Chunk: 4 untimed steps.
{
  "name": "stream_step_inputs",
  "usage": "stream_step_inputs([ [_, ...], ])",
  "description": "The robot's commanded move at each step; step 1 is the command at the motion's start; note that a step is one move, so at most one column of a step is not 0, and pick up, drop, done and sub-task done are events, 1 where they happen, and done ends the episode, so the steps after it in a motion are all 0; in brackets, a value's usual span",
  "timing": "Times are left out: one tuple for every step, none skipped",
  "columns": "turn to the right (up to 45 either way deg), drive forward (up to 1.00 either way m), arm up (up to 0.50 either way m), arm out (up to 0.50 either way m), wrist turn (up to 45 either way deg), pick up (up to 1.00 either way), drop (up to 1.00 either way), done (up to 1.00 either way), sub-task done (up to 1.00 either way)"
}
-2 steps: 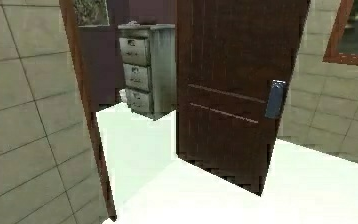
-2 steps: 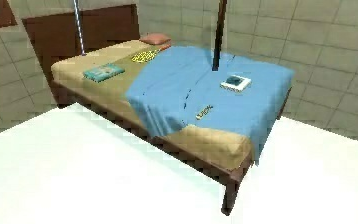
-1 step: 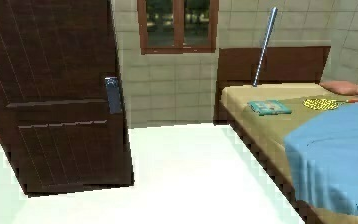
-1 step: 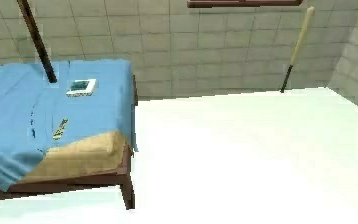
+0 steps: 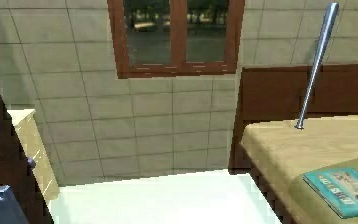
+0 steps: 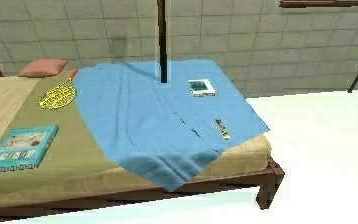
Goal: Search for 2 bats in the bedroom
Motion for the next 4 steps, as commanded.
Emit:
stream_step_inputs([
  [6.0, 0.0, 0.0, 0.0, 0.0, 0.0, 0.0, 0.0, 0.0],
  [0.0, 0.25, 0.0, 0.0, 0.0, 0.0, 0.0, 0.0, 0.0],
  [30.0, 0.0, 0.0, 0.0, 0.0, 0.0, 0.0, 0.0, 0.0],
  [0.0, 0.0, 0.0, 0.0, 0.0, 0.0, 0.0, 1.0, 0.0],
])
